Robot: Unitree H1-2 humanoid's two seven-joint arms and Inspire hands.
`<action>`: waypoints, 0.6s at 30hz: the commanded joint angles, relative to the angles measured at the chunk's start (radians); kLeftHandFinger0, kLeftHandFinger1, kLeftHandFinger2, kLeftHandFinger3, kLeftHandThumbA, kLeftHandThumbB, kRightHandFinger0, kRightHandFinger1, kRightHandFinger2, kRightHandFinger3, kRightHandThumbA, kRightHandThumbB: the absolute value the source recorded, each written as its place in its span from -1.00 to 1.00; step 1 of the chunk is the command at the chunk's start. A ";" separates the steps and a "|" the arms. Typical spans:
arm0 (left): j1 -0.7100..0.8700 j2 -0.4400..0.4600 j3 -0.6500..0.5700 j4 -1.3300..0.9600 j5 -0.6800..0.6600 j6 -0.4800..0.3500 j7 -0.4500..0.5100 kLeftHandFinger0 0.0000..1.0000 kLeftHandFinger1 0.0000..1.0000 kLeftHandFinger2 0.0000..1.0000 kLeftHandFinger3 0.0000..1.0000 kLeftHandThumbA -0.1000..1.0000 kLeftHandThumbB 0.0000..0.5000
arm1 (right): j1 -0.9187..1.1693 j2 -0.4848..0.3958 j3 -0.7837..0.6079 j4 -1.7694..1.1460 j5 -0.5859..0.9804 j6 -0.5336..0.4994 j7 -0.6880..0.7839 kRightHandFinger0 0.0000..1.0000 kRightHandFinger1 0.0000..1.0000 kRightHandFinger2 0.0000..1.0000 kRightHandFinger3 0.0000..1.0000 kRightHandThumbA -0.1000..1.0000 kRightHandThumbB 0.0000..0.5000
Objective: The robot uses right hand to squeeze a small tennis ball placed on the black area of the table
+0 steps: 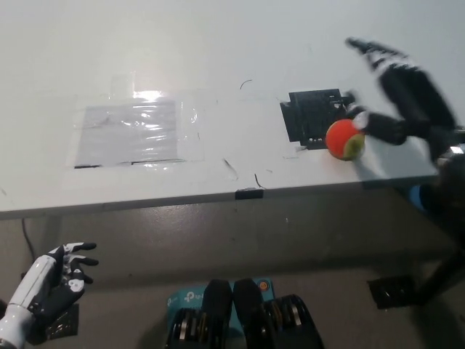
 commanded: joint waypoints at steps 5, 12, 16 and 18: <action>-0.011 0.019 0.006 -0.025 0.003 -0.001 -0.003 -0.23 -0.01 0.25 0.46 -0.73 -0.85 | 0.230 0.124 -0.270 0.010 0.226 -0.204 -0.223 -0.54 -0.34 0.17 0.58 -1.00 -0.27; -0.001 0.021 0.008 -0.023 -0.007 -0.027 -0.008 -0.26 -0.05 0.23 0.48 -0.76 -0.86 | 0.409 0.237 -0.392 0.194 0.328 -0.368 -0.305 -0.52 -0.30 0.13 0.51 -0.99 -0.23; -0.003 0.020 0.005 -0.019 0.004 -0.024 -0.002 -0.26 -0.03 0.22 0.45 -0.80 -0.88 | 0.432 0.314 -0.468 0.263 0.463 -0.339 -0.277 -0.61 -0.25 0.25 0.57 -0.84 -0.18; -0.004 0.023 0.002 -0.016 0.012 -0.026 -0.001 -0.25 -0.01 0.23 0.46 -0.78 -0.90 | 0.426 0.345 -0.494 0.288 0.508 -0.328 -0.269 -0.64 -0.26 0.32 0.60 -0.87 -0.17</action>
